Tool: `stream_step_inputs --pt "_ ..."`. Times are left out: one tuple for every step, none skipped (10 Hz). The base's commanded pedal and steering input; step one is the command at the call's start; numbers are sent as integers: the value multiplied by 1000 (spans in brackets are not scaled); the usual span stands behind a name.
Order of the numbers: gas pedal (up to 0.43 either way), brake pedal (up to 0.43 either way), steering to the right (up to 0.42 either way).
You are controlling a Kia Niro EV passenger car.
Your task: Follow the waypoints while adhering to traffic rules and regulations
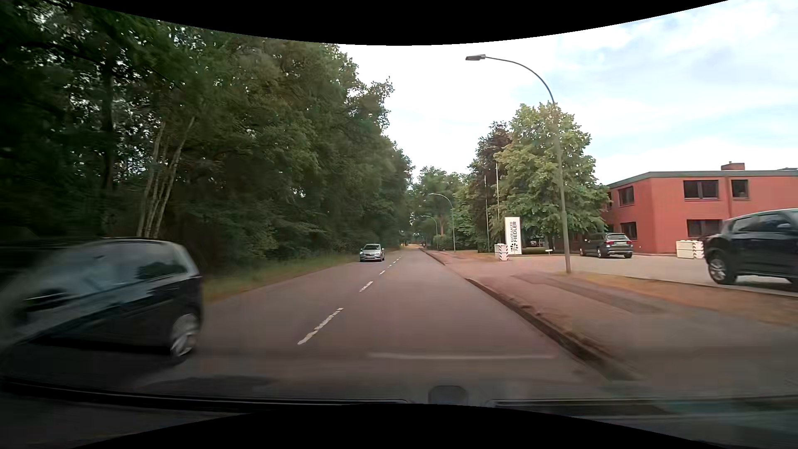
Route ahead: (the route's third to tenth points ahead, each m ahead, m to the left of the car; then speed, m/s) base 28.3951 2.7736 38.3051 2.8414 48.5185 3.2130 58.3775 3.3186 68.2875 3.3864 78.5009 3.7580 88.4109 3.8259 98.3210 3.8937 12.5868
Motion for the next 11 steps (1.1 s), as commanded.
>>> stream_step_inputs --pt "189 0 -5" --pt "189 0 -5" --pt "189 0 -5" --pt "189 0 -5" --pt "189 0 -5" --pt "189 0 -5" --pt "189 0 -6" --pt "189 0 -6" --pt "189 0 -6" --pt "189 0 -5" --pt "189 0 -5"
